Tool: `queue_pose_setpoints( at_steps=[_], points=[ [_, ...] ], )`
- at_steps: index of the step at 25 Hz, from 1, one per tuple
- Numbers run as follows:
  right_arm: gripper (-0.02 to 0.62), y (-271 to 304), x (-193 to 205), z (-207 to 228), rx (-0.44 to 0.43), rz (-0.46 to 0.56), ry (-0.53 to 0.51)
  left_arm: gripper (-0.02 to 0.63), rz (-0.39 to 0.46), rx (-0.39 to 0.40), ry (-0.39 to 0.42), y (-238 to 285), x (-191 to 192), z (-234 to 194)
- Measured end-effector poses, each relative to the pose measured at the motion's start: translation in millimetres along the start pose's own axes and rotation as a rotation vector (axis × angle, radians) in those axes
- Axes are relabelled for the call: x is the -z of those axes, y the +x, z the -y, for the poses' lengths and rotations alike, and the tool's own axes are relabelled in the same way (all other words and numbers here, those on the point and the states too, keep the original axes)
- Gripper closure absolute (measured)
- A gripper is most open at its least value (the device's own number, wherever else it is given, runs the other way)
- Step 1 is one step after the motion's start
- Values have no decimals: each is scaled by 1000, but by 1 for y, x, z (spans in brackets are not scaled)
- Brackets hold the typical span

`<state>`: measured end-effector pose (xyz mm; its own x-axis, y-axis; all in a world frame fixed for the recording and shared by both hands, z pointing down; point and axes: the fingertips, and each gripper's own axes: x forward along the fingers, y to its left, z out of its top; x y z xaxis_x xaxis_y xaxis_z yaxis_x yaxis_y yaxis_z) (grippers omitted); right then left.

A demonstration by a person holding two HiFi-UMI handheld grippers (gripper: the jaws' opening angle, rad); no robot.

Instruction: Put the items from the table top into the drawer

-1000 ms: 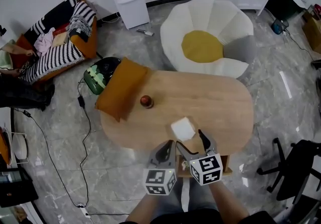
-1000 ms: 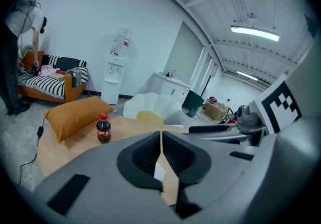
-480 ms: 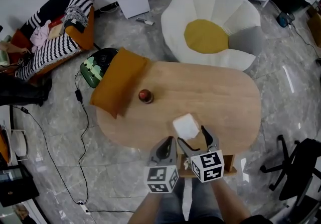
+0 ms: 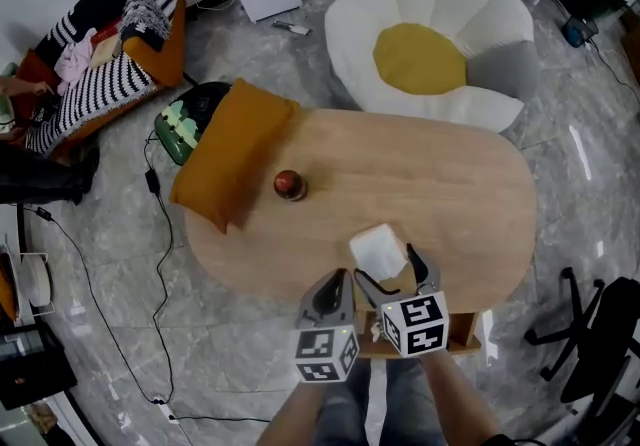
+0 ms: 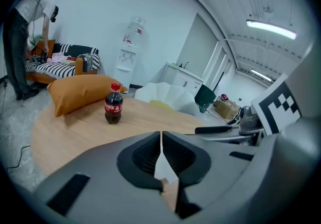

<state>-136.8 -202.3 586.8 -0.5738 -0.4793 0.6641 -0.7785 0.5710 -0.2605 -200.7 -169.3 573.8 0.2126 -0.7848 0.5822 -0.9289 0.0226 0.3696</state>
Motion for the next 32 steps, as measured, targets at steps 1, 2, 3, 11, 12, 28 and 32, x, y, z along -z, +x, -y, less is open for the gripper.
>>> queue_pose_setpoints(
  at_steps=[1,2,3,11,12,28,32],
  points=[
    [152,3,2,0,-2,-2,2,586,-1,-2,0,2,2,-2],
    [150,7,5,1,-3,-4,4,584,-2,-3,-1,5,4,-5],
    [149,10,7,2,-2,-7,8,584,-3,-5,-2,7,6,-7],
    [129,32,32,12,2,-53,8,585,-17,-12,-4,24,19,-21],
    [126,34,34,13,2,-57,8,586,-19,-13,-5,26,21,-23],
    [81,73,68,27,3,-127,5,586,-47,-20,-26,58,47,-37],
    [81,79,74,29,6,-149,-8,584,-56,-28,-30,63,52,-43]
  ],
)
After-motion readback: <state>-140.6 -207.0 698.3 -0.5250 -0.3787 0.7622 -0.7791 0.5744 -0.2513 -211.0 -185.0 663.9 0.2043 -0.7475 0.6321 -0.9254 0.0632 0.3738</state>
